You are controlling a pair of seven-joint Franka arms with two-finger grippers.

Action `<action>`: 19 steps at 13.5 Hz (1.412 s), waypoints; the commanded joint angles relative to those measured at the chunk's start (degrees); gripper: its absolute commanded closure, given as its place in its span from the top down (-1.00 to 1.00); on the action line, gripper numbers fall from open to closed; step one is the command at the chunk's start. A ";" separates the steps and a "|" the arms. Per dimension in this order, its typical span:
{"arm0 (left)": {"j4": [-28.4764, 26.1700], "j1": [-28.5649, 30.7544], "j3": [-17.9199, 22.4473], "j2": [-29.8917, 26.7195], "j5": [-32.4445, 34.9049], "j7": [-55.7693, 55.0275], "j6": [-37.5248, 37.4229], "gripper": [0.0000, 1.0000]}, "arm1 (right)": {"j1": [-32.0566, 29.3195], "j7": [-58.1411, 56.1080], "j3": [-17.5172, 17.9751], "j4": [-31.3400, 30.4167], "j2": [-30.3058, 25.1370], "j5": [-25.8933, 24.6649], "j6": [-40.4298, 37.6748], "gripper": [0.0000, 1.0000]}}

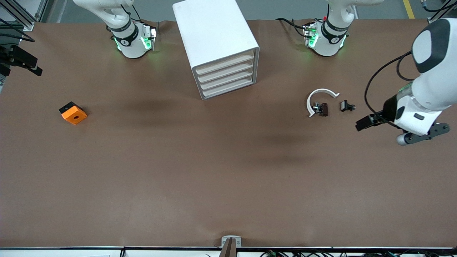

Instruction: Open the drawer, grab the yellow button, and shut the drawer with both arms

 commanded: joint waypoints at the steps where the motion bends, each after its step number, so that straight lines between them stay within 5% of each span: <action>1: 1.06 -1.14 0.10 1.99 -6.74 -4.23 0.51 1.00 | -0.08 0.02 0.00 0.88 0.12 0.22 -0.82 1.00; 5: 1.15 -3.78 0.10 3.40 -10.71 -13.98 0.51 1.00 | -0.08 0.11 0.00 0.88 0.12 0.13 -0.82 1.00; 13: 6.51 -10.54 -0.07 11.12 -32.67 -43.25 -0.11 1.00 | -0.17 0.11 0.00 0.88 0.12 0.04 -0.91 1.00; 19: 6.86 -12.48 -3.06 21.31 -35.15 -64.95 -8.17 1.00 | -0.08 0.11 0.00 0.88 0.12 0.04 -0.82 1.00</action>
